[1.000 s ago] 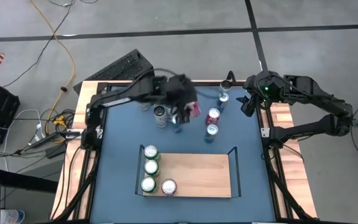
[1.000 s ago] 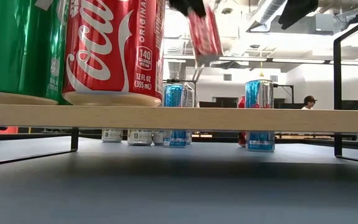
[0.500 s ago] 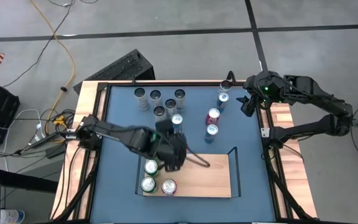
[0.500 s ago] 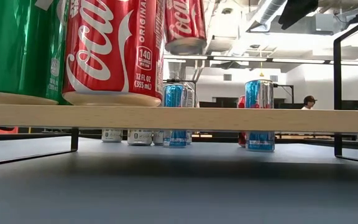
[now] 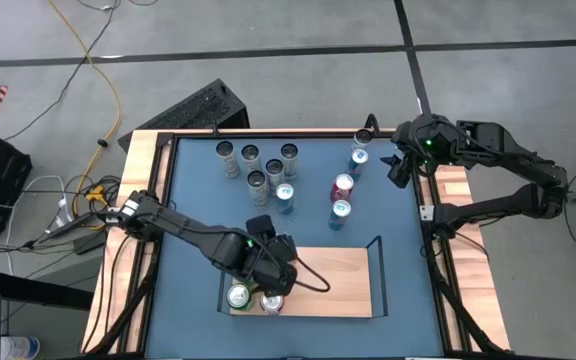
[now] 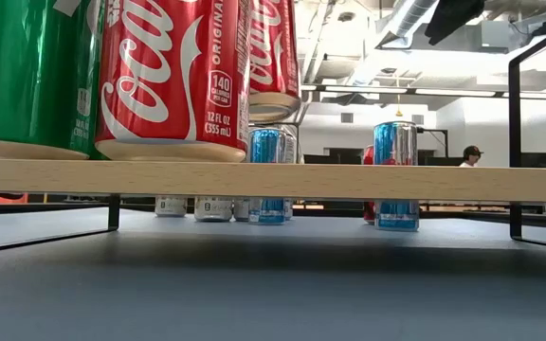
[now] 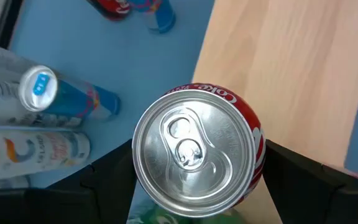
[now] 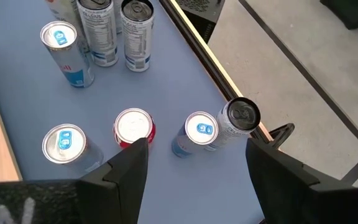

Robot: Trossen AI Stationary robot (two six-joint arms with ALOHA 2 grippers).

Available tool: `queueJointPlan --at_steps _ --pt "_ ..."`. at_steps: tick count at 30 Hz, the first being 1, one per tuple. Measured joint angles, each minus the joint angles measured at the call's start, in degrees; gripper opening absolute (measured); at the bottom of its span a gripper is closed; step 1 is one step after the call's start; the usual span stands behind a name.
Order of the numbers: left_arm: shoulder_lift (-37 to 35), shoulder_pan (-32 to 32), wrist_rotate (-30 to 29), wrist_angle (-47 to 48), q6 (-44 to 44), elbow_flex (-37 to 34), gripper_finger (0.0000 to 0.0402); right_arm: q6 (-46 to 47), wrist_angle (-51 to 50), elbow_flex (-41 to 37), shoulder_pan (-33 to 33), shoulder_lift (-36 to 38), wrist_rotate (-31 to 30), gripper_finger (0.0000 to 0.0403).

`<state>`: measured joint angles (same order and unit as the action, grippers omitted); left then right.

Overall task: Place canned beverage on shelf
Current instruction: Put the top red-white soda can on the shelf aligned with the other red-white soda can

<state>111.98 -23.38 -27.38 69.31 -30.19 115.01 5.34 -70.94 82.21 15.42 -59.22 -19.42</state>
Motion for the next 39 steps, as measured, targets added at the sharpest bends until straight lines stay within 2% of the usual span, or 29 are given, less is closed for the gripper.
queueJointPlan --at_steps 9,14,20,25,33,39 --pt "0.3 -0.5 0.2 5.3 -1.5 -0.1 0.0284 -1.3 0.0 0.0 0.0 0.0 0.0 0.0256" --pt "0.6 -0.7 0.6 3.0 0.6 -0.7 0.0284 -1.4 0.0 0.0 0.0 0.0 0.0 0.0256" --pt "0.2 -0.4 4.1 -0.4 -1.1 -5.9 0.0284 -1.5 0.0 0.0 0.0 0.0 0.0 0.0256" --pt "0.0 -0.1 3.5 -0.7 -1.4 -5.8 0.0284 -1.5 0.0 0.0 0.0 0.0 0.0 0.0256" --pt "0.1 -0.1 6.3 -0.6 -2.7 -5.8 0.0284 -1.5 0.0 0.0 0.0 0.0 0.0 0.0256" --pt "0.1 -0.5 5.5 -0.3 -4.2 -5.8 0.0284 -2.2 0.0 0.0 0.0 0.0 0.0 0.0256"
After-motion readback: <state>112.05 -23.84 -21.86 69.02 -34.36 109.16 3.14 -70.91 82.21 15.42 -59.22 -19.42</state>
